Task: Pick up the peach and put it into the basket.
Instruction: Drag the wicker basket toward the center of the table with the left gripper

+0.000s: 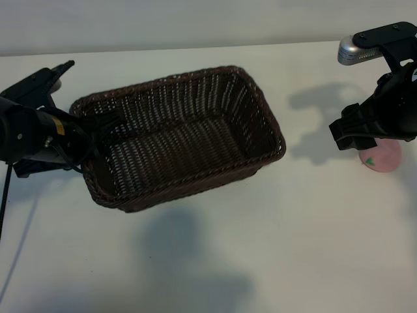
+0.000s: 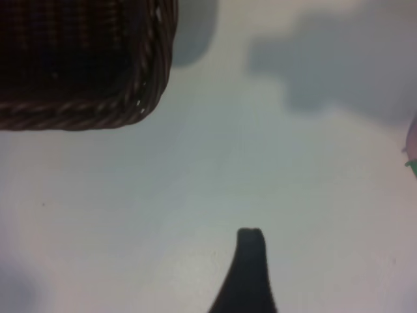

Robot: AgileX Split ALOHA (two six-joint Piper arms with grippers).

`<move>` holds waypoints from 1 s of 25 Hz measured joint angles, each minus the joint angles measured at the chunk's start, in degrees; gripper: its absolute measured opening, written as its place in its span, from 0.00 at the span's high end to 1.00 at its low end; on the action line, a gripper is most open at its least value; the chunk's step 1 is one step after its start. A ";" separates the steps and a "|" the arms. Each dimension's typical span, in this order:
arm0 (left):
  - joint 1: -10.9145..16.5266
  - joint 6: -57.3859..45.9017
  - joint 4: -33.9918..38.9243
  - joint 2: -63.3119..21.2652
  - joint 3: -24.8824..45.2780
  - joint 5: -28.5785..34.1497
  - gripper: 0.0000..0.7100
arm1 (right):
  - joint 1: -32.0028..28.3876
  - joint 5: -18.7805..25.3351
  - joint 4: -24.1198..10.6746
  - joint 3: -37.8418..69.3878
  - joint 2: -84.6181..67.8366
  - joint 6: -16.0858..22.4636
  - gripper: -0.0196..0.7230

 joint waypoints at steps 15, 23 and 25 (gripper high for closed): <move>0.00 12.33 -7.57 -1.10 -3.82 1.62 0.77 | 0.00 0.24 0.00 0.00 0.00 0.06 0.17; 2.23 24.29 -12.36 0.43 -14.18 10.18 0.77 | 0.00 0.94 0.00 0.00 0.00 0.01 0.17; 2.72 27.93 -15.41 1.35 -15.62 11.12 0.77 | 0.00 0.94 -0.02 0.00 0.00 0.01 0.17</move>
